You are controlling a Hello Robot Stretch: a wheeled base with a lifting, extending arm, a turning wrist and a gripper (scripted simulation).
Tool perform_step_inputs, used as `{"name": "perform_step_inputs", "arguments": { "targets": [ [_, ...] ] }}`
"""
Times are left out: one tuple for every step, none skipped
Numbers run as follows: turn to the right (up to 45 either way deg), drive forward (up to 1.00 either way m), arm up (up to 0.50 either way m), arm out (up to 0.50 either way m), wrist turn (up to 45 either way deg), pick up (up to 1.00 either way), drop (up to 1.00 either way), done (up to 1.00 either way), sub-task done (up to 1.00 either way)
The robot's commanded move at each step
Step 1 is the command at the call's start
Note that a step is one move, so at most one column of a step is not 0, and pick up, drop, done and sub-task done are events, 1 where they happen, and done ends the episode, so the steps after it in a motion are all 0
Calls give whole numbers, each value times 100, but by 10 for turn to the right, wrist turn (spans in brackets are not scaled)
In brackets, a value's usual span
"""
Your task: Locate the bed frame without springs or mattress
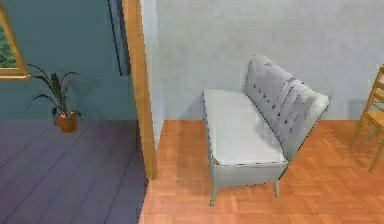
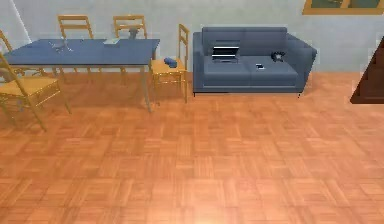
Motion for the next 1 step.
{"name": "perform_step_inputs", "arguments": {
  "targets": [
    [450,0,0,0,0,0,0,0,0]
  ]
}}
